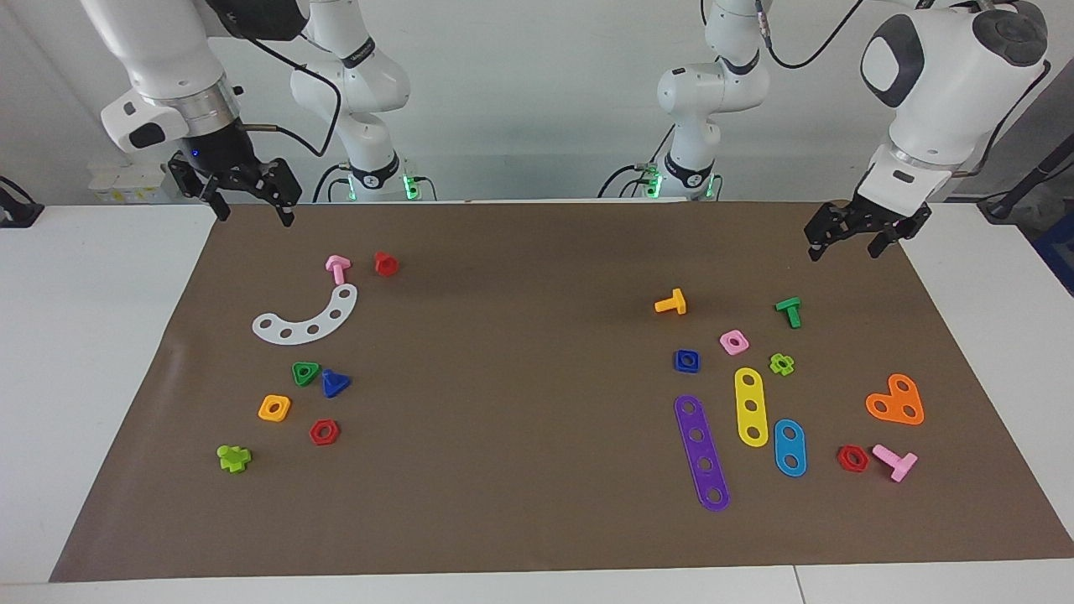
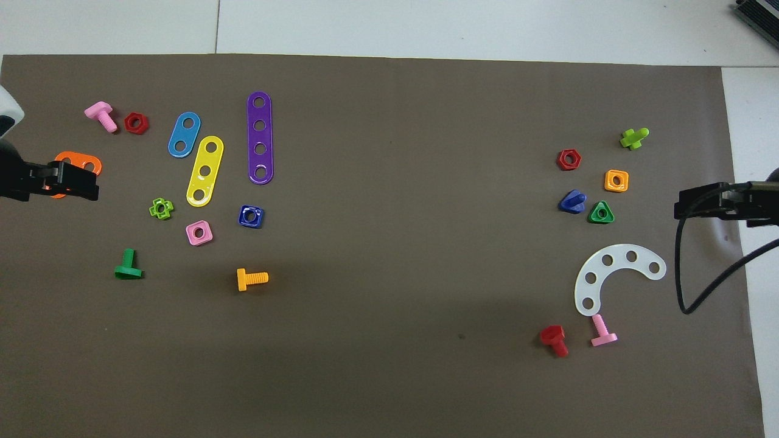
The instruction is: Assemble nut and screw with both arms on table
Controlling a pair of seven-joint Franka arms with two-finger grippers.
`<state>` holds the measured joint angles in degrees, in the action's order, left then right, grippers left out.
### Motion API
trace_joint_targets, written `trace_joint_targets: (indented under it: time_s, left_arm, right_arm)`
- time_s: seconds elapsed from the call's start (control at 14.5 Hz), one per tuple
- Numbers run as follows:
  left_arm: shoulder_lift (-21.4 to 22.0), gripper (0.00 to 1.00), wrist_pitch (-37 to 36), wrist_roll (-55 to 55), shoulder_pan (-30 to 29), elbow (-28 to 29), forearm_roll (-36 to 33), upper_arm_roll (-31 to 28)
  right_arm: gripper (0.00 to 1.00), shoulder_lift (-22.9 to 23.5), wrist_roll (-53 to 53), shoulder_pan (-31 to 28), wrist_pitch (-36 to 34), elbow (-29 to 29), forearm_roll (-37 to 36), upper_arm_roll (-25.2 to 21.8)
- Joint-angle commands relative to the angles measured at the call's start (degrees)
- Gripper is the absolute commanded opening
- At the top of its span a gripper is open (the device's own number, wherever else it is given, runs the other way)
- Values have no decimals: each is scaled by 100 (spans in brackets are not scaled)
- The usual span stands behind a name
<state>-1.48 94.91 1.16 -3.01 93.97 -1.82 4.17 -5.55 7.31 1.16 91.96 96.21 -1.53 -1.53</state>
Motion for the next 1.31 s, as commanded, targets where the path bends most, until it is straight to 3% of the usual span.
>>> trace_joint_targets:
  time_s: [0.0,0.28,0.69,0.83,1.24]
  left_arm:
    - [175,100,211,60,55,210,94,-48]
    - [175,100,282,68,2,210,549,-47]
    - [175,100,265,192,11,227,560,-48]
    - [184,100,265,226,11,236,560,-48]
    - [192,100,291,394,-7,297,560,-56]
  right_arm:
    - [100,-60,16,-28,-56,29,74,30]
    - [100,-69,51,-28,-29,99,74,39]
    - [100,132,-28,-28,549,213,231,65]
    - [100,238,-351,-28,1145,625,381,65]
    - [100,1503,-2239,-28,3069,1240,399,65]
